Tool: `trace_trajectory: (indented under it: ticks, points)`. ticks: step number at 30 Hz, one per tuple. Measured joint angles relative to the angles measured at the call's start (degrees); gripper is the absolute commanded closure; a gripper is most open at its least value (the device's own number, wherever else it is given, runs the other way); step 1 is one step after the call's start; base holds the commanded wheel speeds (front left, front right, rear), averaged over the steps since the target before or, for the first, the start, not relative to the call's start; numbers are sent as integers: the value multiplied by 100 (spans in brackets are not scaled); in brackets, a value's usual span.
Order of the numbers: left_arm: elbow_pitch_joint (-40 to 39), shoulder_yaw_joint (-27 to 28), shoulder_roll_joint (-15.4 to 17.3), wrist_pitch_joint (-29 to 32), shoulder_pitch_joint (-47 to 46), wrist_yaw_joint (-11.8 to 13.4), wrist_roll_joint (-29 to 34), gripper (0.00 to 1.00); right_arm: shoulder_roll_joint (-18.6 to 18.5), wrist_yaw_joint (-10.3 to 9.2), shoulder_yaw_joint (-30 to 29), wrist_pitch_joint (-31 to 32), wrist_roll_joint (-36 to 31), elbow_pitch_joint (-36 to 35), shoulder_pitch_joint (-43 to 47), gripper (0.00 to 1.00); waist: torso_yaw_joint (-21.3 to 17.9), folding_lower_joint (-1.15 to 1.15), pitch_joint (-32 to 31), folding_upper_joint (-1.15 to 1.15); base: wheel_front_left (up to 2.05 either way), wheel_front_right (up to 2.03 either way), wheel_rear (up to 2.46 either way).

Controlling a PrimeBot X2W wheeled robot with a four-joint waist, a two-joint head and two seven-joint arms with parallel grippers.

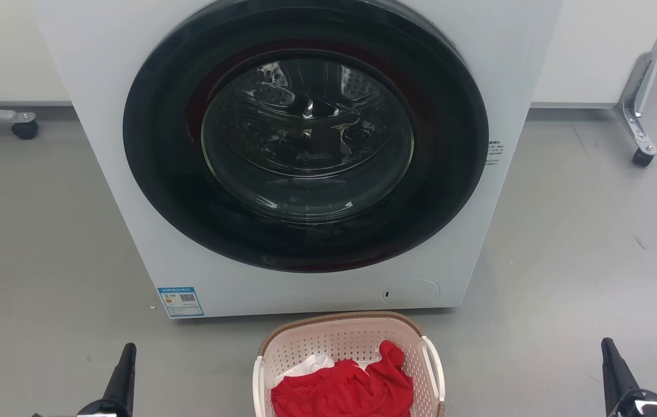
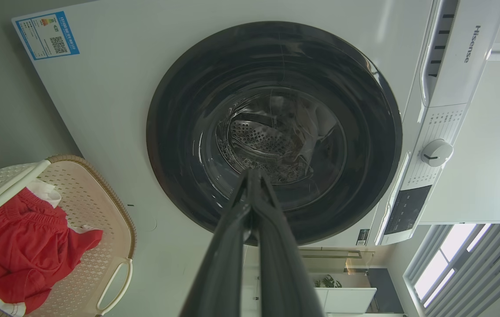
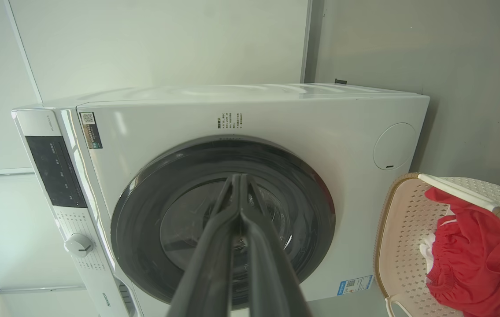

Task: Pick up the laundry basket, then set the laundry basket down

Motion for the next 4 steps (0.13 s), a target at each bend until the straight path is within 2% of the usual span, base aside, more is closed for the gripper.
trace_trajectory:
  ticks: [4]
  points:
    - [0,0,0,0,0,0,0,100,0,0,0,0,0,-1,0,100,0,0,0,0,0,0,0]
